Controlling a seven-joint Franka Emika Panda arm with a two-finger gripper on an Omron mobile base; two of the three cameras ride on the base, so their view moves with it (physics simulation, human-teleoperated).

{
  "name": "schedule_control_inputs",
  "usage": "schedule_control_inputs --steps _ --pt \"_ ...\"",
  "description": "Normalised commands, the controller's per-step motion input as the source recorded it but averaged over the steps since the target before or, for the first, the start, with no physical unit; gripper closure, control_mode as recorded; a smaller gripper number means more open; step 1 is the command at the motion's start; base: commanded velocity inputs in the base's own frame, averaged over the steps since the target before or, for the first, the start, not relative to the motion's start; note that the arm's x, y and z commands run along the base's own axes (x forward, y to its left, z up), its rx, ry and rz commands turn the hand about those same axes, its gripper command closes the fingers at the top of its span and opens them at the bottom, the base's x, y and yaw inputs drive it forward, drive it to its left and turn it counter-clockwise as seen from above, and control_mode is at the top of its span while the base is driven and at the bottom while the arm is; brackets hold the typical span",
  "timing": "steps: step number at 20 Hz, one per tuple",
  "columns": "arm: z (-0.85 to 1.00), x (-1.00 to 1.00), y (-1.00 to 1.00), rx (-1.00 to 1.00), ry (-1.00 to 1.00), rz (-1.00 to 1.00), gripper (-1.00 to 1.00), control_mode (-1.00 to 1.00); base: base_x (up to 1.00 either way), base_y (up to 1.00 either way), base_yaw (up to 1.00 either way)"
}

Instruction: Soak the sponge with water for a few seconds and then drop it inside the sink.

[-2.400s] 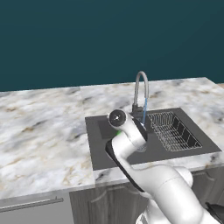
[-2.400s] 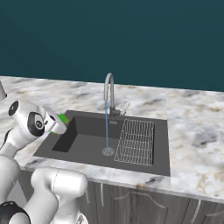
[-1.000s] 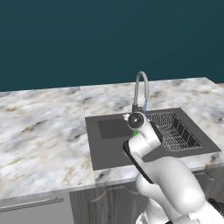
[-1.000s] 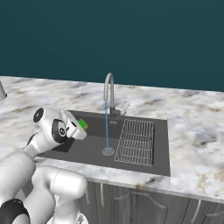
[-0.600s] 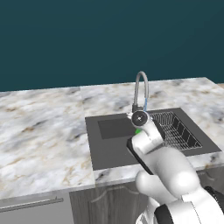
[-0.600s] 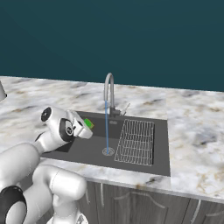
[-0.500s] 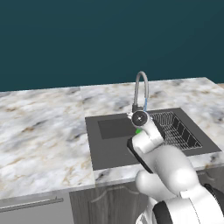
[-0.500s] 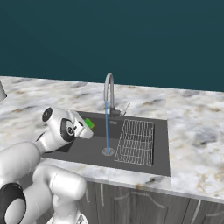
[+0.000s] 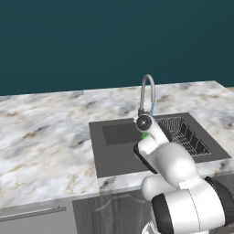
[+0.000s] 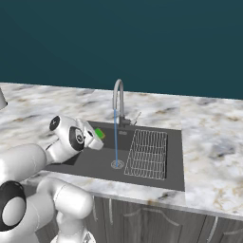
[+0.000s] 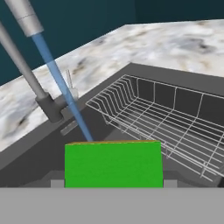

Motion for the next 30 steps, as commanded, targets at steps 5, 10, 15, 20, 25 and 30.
schedule_control_inputs --steps 5,10,15,20,25,30 --pt "0.0 0.15 -0.06 0.0 0.0 -0.06 1.0 -1.0 0.0 0.0 0.0" --pt "0.0 0.13 -0.08 0.0 0.0 -0.07 1.0 -1.0 0.0 0.0 0.0" --pt "-0.07 0.16 -0.13 0.0 0.0 -0.07 1.0 -1.0 0.0 0.0 0.0" --pt "-0.04 0.16 -0.13 0.0 0.0 -0.06 1.0 -1.0 0.0 0.0 0.0" --pt "-0.12 0.18 0.0 0.0 0.0 -0.04 1.0 -1.0 0.0 0.0 0.0" --pt "-0.18 0.19 0.0 0.0 0.0 -0.03 1.0 -1.0 0.0 0.0 0.0"
